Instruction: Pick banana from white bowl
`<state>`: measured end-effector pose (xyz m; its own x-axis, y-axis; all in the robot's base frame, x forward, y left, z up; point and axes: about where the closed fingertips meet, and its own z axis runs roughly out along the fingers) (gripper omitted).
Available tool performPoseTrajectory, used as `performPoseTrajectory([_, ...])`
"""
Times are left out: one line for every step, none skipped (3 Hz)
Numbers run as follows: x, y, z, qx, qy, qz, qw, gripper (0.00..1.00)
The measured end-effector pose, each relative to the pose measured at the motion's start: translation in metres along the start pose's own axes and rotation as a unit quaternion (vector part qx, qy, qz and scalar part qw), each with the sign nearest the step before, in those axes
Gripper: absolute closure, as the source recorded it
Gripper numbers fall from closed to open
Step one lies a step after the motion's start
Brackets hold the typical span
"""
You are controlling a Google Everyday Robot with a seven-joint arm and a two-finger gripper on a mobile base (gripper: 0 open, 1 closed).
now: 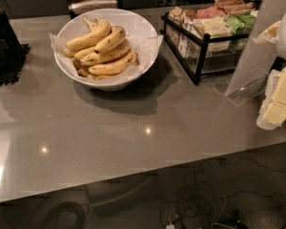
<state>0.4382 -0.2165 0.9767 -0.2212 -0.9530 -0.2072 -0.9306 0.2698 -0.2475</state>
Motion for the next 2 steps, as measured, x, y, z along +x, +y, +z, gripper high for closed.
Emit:
performPoseTrajectory([0.0,0.0,0.0,0.0,0.0,0.0,1.0,0.0])
performPoseTrajectory([-0.0091,-0.0076,-0.0032,0.011,-0.016,-0.017,0.9997,0.0])
